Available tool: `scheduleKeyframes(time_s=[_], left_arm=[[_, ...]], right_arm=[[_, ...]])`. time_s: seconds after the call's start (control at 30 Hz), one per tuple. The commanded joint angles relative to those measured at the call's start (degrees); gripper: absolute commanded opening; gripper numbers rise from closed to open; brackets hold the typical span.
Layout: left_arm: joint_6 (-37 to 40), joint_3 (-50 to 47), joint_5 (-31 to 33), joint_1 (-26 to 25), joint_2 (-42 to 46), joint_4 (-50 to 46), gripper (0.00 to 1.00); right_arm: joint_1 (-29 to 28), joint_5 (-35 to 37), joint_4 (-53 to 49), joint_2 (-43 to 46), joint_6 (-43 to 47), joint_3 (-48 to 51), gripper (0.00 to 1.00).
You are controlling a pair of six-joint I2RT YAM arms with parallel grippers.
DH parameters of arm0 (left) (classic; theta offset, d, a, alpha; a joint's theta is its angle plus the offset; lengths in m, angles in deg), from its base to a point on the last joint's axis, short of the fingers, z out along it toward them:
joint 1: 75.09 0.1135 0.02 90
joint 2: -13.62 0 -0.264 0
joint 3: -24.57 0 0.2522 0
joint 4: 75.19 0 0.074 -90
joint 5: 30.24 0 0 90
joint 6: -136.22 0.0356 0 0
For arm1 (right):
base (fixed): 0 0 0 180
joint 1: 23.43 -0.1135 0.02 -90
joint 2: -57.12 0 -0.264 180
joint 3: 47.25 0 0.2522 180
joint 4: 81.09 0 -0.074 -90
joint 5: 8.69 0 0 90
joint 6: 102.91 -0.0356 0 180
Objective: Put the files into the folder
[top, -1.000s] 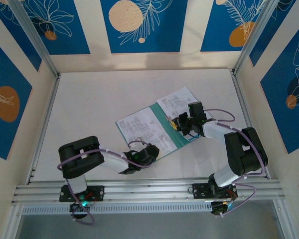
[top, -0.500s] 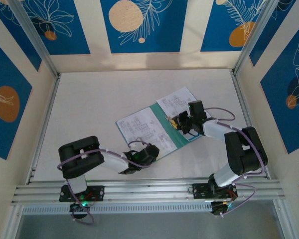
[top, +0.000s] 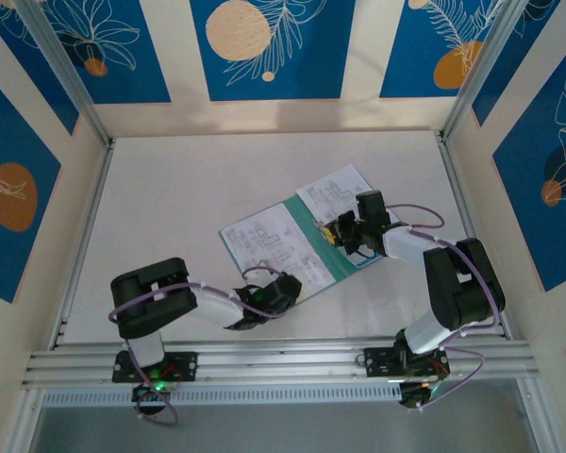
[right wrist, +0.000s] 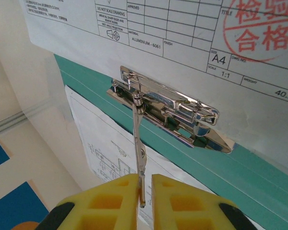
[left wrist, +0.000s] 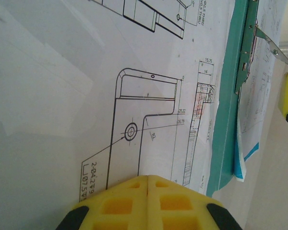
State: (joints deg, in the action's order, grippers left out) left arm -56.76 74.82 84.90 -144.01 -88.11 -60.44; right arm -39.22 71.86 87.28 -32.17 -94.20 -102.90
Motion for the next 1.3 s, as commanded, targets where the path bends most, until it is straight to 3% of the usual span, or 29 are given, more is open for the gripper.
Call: scheduleKeyframes(time_s=[0.0,0.27,0.53,1.27], left_arm=[[1.3,-1.0,-1.7,-0.9,-2.0,-8.7,0.05],[1.3,-1.0,-1.5,-0.9,-1.9,-8.7,0.04],[0.7,-1.8,-1.1,-0.9,-1.4,-8.7,0.04],[-1.0,-5.7,-0.4,-0.5,1.0,-8.8,0.04]], right_arm=[[-0.5,-0.4,-0.6,0.1,-0.5,-0.9,0.18],[-0.8,0.1,-1.2,0.1,-0.6,-1.1,0.15],[-0.7,1.6,-3.4,-1.5,1.9,-0.3,0.0],[0.4,9.3,-0.1,-5.4,5.4,7.2,0.0]])
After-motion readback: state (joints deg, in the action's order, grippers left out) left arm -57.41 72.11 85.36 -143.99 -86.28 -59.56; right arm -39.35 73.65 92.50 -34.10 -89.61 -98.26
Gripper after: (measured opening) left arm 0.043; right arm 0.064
